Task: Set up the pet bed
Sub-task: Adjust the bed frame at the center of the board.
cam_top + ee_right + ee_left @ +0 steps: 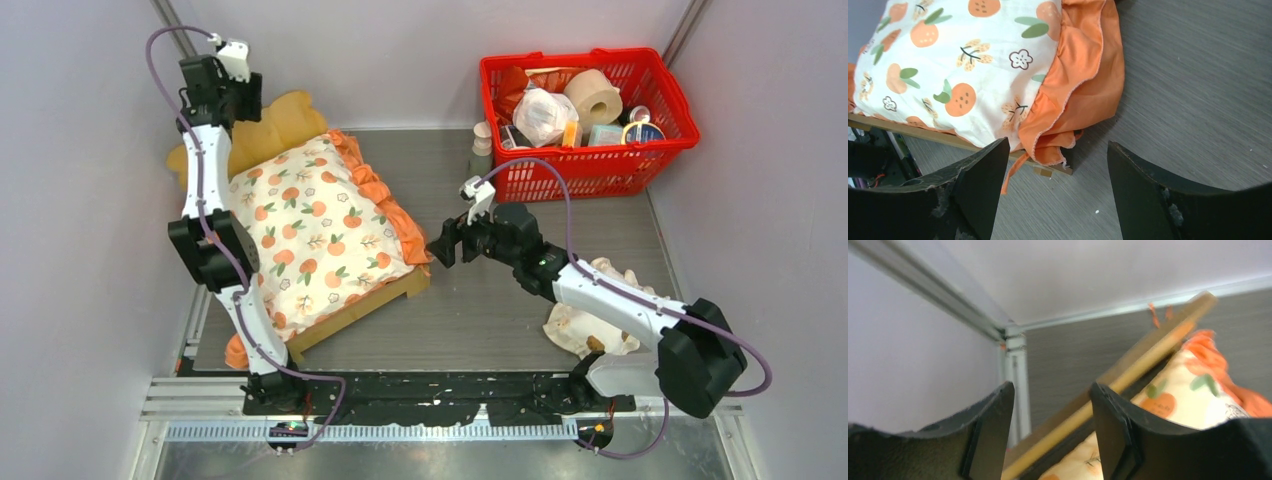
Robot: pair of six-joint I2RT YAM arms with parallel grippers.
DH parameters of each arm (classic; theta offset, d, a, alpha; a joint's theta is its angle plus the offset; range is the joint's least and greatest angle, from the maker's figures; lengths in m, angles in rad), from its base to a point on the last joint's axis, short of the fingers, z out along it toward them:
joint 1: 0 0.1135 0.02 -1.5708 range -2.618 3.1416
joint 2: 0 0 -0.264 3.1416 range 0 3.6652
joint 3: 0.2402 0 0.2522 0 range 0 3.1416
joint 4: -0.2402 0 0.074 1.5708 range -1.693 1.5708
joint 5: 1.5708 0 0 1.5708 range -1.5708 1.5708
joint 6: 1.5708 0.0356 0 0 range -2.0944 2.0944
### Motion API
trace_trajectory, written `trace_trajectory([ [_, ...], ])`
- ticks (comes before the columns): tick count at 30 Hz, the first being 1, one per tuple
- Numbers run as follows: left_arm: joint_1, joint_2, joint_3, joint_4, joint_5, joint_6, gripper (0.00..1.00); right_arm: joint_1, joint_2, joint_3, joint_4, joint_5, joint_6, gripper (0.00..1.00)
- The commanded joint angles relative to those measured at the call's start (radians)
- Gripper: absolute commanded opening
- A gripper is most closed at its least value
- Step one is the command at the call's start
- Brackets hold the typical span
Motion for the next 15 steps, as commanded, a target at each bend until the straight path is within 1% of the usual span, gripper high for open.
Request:
trace_trajectory([
  [1, 0.007, -0.005, -0.047, -0.007, 0.288, 0.089, 0.63, -0.003, 0.049, 0.059, 0.034, -0.018, -0.026, 0.78],
  [2, 0.007, -0.008, -0.065, 0.016, 0.298, 0.090, 0.64, -0.003, 0.056, 0.061, 0.035, -0.022, -0.027, 0.78],
  [4, 0.007, 0.003, -0.069, 0.040, 0.305, 0.085, 0.63, -0.003, 0.062, 0.066, 0.037, -0.017, -0.033, 0.78],
  [8, 0.007, 0.013, -0.063, 0.043, 0.419, 0.081, 0.59, -0.003, 0.054, 0.065, 0.035, -0.002, -0.047, 0.78],
  [10, 0.006, 0.009, -0.074, 0.046, 0.467, 0.082, 0.62, -0.003, 0.048, 0.062, 0.036, 0.007, -0.051, 0.78],
  [11, 0.002, 0.012, -0.073, 0.047, 0.462, 0.087, 0.62, -0.003, 0.047, 0.061, 0.036, 0.011, -0.054, 0.78],
  [15, -0.011, 0.035, -0.082, 0.077, 0.421, 0.100, 0.52, -0.003, 0.031, 0.051, 0.048, 0.025, -0.052, 0.78],
])
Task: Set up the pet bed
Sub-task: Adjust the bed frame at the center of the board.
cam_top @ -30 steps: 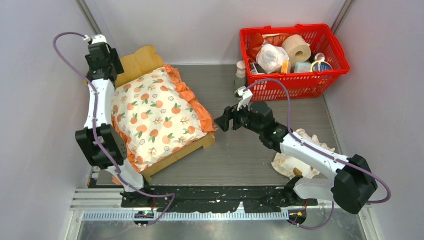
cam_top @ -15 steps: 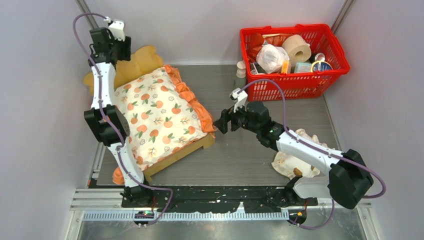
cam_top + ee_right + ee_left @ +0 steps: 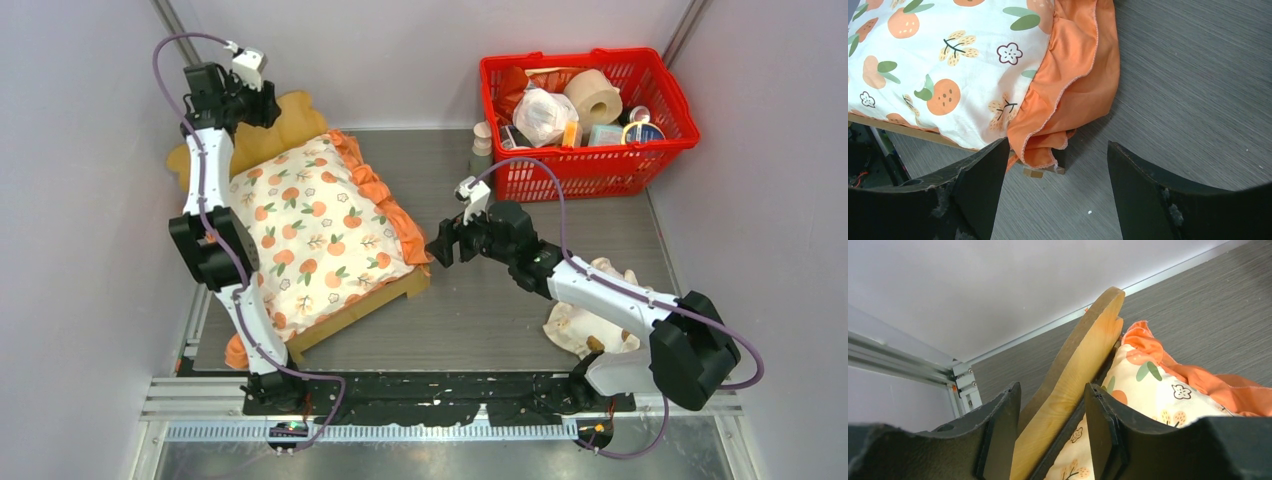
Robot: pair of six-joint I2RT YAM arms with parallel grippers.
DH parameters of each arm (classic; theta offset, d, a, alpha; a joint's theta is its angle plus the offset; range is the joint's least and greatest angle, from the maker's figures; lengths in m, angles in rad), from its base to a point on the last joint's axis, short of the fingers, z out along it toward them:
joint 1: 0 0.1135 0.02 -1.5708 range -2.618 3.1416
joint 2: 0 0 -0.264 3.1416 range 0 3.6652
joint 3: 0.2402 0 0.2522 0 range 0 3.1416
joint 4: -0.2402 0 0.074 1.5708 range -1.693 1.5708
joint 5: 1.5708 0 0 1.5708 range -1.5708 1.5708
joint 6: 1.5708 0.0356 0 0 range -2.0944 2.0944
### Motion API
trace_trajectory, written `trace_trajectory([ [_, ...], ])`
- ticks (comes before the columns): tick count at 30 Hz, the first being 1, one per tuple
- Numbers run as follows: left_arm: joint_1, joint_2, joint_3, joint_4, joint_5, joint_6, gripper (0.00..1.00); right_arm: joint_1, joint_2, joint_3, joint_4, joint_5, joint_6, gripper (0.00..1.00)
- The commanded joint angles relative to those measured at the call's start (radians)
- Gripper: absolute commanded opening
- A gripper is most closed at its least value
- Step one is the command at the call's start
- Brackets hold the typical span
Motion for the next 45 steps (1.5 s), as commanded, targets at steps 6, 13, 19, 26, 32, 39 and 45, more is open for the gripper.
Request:
trace_trajectory([
  [6, -0.033, 0.069, -0.016, 0.104, 0.026, 0.010, 0.52, -0.003, -0.059, 0.036, 0.034, 0.053, -0.033, 0.78],
  [13, -0.061, 0.112, 0.005, 0.178, 0.094, 0.012, 0.00, -0.003, -0.041, 0.021, 0.057, 0.103, -0.006, 0.78],
  [19, -0.124, 0.084, -0.110, 0.425, 0.253, 0.015, 0.00, -0.003, -0.023, 0.019, 0.054, 0.125, -0.002, 0.78],
  [26, -0.137, 0.137, -0.096, 0.865, 0.507, -0.237, 0.00, -0.003, 0.000, 0.002, 0.016, 0.241, 0.012, 0.77],
  [32, -0.176, 0.206, 0.040, 1.020, 0.553, -0.390, 0.00, -0.003, 0.001, 0.014, -0.051, 0.338, 0.024, 0.76],
  [39, -0.134, 0.141, -0.131, 1.418, 0.364, -0.704, 0.58, -0.003, -0.014, 0.004, -0.132, 0.442, 0.025, 0.75],
  [45, -0.093, -0.149, -0.419, 1.290, 0.197, -0.742, 0.69, -0.013, -0.038, -0.012, -0.190, 0.464, 0.046, 0.75],
])
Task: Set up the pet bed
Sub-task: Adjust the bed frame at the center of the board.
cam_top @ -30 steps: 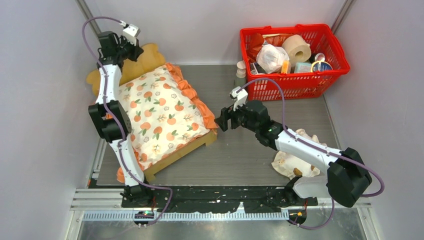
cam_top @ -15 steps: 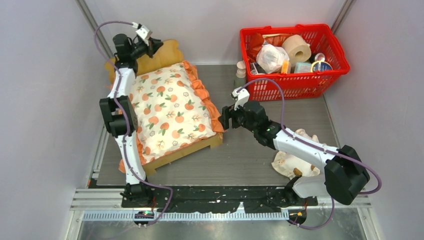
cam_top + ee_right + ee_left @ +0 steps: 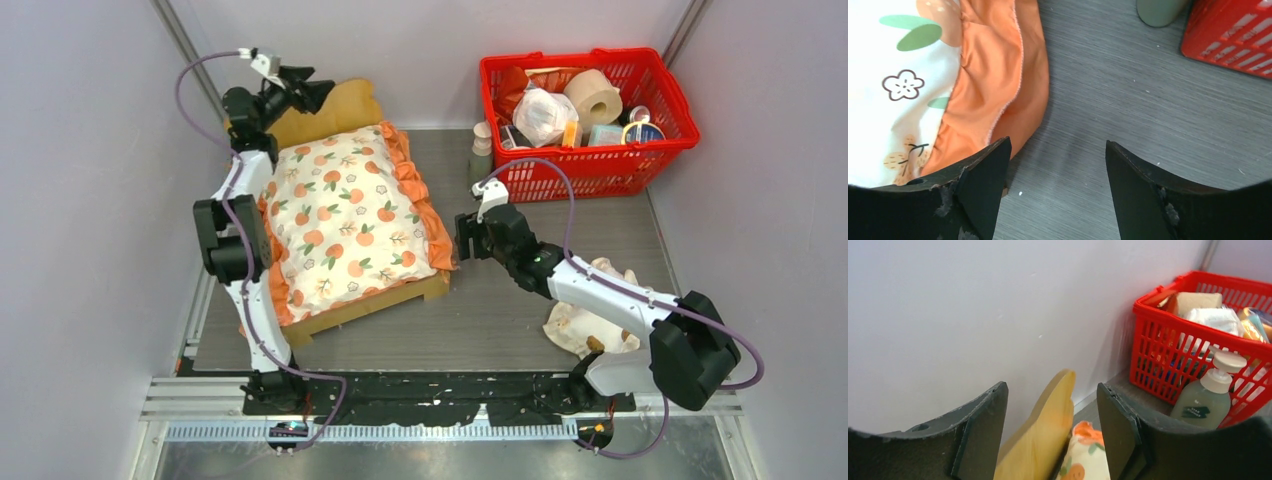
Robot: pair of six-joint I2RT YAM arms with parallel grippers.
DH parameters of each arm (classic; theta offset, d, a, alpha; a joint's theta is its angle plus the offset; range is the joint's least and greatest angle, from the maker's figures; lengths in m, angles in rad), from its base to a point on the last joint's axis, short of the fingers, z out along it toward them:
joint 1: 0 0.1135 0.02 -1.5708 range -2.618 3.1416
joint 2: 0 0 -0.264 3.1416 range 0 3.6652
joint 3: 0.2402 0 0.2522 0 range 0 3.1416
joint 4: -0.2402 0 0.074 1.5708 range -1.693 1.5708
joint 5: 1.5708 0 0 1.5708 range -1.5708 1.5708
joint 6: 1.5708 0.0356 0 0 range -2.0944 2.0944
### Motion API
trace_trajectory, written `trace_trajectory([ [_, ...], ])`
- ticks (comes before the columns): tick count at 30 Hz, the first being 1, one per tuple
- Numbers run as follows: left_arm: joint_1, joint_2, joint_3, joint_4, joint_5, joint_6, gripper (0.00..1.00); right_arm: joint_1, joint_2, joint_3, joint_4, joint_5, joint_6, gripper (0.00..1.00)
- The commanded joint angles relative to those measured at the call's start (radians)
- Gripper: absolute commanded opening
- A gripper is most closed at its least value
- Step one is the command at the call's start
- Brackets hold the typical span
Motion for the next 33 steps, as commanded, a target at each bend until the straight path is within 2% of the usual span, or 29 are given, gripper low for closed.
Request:
trace_trajectory([
  [1, 0.036, -0.303, -0.194, -0.050, -0.179, -0.010, 0.69, -0.009, -0.035, -0.022, -0.025, 0.042, 0.031, 0.75],
  [5, 0.032, -0.543, -0.310, -0.492, -0.384, 0.109, 0.68, -0.010, 0.000, -0.068, 0.020, 0.002, 0.059, 0.75],
  [7, 0.020, -0.659, -0.382, -0.728, -0.544, 0.151, 0.66, -0.010, 0.015, -0.095, 0.054, -0.017, 0.072, 0.75],
  [11, -0.025, -0.878, -0.529, -0.999, -0.821, 0.188, 0.66, -0.007, 0.025, -0.158, 0.134, -0.061, 0.109, 0.74],
  [13, -0.029, -0.958, -0.554, -1.161, -0.902, 0.147, 0.67, 0.000, 0.037, -0.207, 0.214, -0.099, 0.136, 0.73],
  [16, -0.027, -1.051, -0.597, -1.345, -0.940, 0.090, 0.68, 0.028, 0.055, -0.282, 0.339, -0.133, 0.150, 0.73],
  [19, -0.029, -1.125, -0.685, -1.403, -1.041, 0.067, 0.68, 0.070, 0.092, -0.331, 0.503, -0.184, 0.156, 0.73],
  [22, -0.028, -1.167, -0.757, -1.406, -1.163, 0.068, 0.71, 0.132, 0.127, -0.336, 0.565, -0.197, 0.142, 0.73],
  [25, -0.024, -1.149, -0.746, -1.417, -1.236, 0.056, 0.72, 0.177, 0.148, -0.330, 0.621, -0.203, 0.150, 0.73],
  [30, -0.024, -1.062, -0.644, -1.437, -1.151, 0.059, 0.69, 0.299, 0.189, -0.283, 0.647, -0.166, 0.146, 0.73],
  [33, -0.036, -1.027, -0.604, -1.444, -1.076, 0.081, 0.65, 0.358, 0.262, -0.192, 0.645, -0.191, 0.149, 0.73],
])
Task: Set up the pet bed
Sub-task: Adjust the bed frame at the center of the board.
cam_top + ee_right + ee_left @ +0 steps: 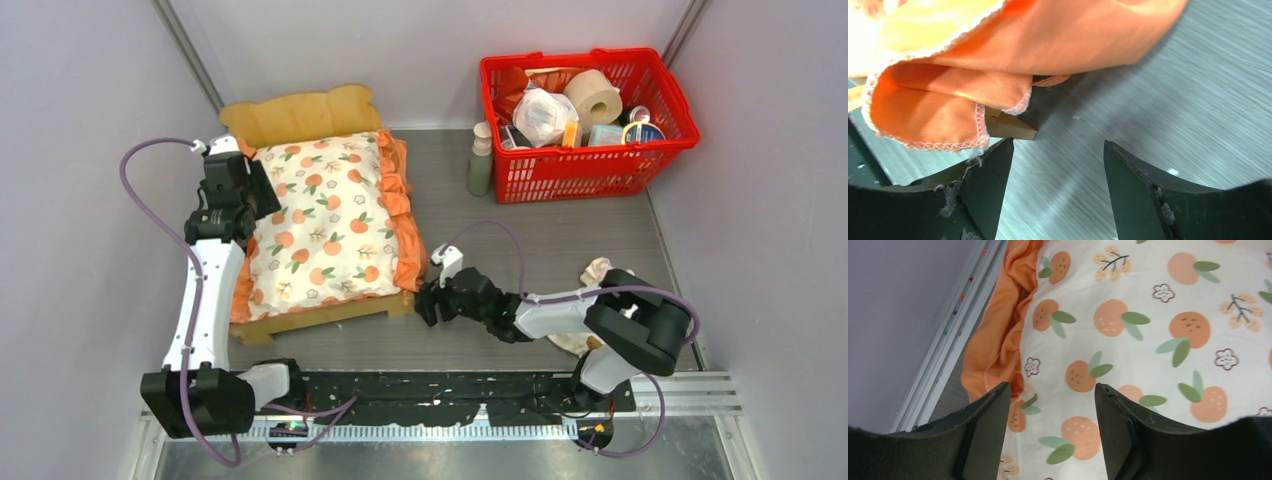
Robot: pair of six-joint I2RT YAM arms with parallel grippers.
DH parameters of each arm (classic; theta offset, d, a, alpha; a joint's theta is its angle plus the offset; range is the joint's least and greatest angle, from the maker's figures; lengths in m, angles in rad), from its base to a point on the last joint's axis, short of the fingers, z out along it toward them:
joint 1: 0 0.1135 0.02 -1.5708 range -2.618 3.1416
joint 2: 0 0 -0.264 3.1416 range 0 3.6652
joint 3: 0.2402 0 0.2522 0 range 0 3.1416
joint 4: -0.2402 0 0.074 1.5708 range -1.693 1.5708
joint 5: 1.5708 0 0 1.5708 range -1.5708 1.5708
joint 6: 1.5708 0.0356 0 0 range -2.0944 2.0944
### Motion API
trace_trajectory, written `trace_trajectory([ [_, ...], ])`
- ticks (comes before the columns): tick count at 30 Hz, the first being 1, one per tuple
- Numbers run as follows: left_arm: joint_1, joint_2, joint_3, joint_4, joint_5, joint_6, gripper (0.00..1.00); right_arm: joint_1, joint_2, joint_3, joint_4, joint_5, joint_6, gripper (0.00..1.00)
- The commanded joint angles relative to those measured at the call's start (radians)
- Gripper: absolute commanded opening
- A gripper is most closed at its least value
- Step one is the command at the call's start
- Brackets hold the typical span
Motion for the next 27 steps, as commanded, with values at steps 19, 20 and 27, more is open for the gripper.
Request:
trace_trajectory([
  [19, -0.185, -0.224, -0.062, -0.081, -0.244, -0.046, 0.67, -0.130, -0.086, 0.298, -0.149, -0.054, 0.163, 0.82],
  [20, -0.185, -0.272, -0.089, -0.082, -0.235, -0.086, 0.68, -0.145, -0.063, 0.349, -0.121, -0.082, 0.171, 0.83],
  [27, -0.186, -0.519, -0.242, -0.200, -0.116, -0.252, 0.70, -0.223, 0.316, 0.613, 0.052, -0.227, 0.407, 0.95],
])
